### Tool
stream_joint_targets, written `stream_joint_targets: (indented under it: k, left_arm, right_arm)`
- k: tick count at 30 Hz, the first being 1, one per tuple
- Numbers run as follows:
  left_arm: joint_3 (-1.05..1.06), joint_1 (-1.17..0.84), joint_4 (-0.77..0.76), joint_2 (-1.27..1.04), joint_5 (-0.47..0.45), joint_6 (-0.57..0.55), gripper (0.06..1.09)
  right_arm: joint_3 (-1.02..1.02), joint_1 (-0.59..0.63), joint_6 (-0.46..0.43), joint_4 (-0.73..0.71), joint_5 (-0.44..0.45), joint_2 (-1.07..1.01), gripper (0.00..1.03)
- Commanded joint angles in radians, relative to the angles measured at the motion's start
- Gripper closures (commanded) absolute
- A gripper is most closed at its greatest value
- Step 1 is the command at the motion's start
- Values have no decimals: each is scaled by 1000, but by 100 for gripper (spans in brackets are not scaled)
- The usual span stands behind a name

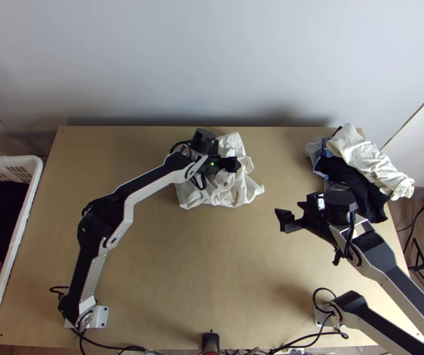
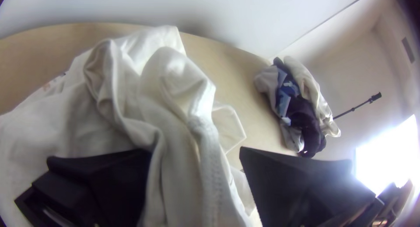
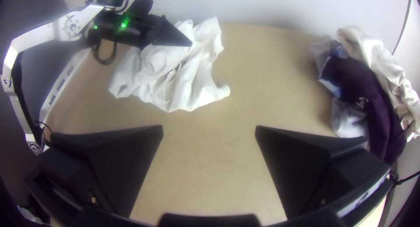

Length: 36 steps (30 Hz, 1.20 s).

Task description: Fold the t-shirt

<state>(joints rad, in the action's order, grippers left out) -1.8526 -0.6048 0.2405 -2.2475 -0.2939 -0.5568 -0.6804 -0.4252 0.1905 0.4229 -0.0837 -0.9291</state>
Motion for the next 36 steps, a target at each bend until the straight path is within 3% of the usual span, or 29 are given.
stream_joint_targets:
  k: [1,12,24,30,36]
  left_arm:
    - [-30,8,10,0,19,-43,11]
    - [-96,16,37,66,30,-52,11]
    - [-117,13,-84,39,95,-238,11]
    - [-109,25,-7,45,87,-212,11]
    - [79,123,13,209,82,-161,11]
  right_arm:
    - [7,-4,9,-1,-1,3,5]
    - [13,-37,27,-42,-1,-16,5]
    - [68,-46,12,-81,-1,-11,5]
    - [53,-24,-17,-79,-1,-1,5]
    - [8,-30,-17,-76,-1,-11,5]
